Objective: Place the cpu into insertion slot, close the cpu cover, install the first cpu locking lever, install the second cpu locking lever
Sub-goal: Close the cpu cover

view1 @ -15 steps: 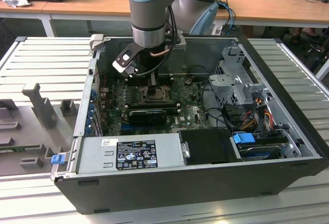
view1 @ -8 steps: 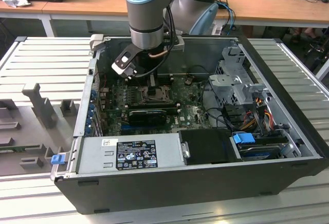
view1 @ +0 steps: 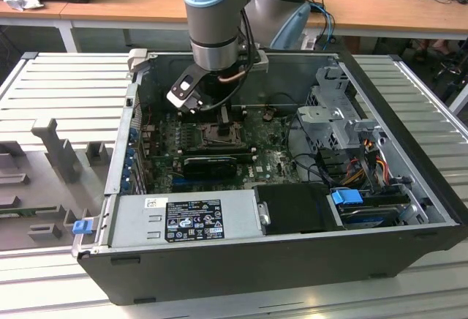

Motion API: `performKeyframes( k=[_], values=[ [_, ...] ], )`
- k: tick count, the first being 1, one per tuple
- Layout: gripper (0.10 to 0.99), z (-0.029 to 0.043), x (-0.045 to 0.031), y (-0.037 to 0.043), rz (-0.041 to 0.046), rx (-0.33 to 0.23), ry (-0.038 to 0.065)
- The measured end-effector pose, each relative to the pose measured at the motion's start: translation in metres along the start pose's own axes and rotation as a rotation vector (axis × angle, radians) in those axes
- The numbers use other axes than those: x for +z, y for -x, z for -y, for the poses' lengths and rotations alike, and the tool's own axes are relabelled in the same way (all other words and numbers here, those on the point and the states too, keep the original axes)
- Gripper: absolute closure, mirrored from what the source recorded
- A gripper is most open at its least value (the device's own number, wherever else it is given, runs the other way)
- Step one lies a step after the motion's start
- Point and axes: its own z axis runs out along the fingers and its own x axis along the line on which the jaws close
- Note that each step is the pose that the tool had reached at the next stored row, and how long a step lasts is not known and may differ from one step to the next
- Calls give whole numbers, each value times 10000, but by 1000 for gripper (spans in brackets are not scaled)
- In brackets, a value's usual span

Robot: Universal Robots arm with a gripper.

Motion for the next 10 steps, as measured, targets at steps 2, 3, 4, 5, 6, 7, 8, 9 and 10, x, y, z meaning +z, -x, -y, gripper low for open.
performKeyframes(
  k=[2,3,4,5,6,7,8,9,10],
  values=[
    [980,-21,-21,-7,-157,5,35],
    [980,-22,-29,-7,-161,6,37],
    [980,-25,-43,-8,-161,6,37],
    [980,-26,-62,-8,-154,5,33],
    [980,-30,-94,-8,-153,5,29],
    [980,-35,-142,-9,-154,5,21],
    [980,-39,-164,-10,-155,4,4],
    [980,-40,-171,-10,-158,5,-37],
    [980,-40,-178,-10,-171,14,-212]
  ],
)
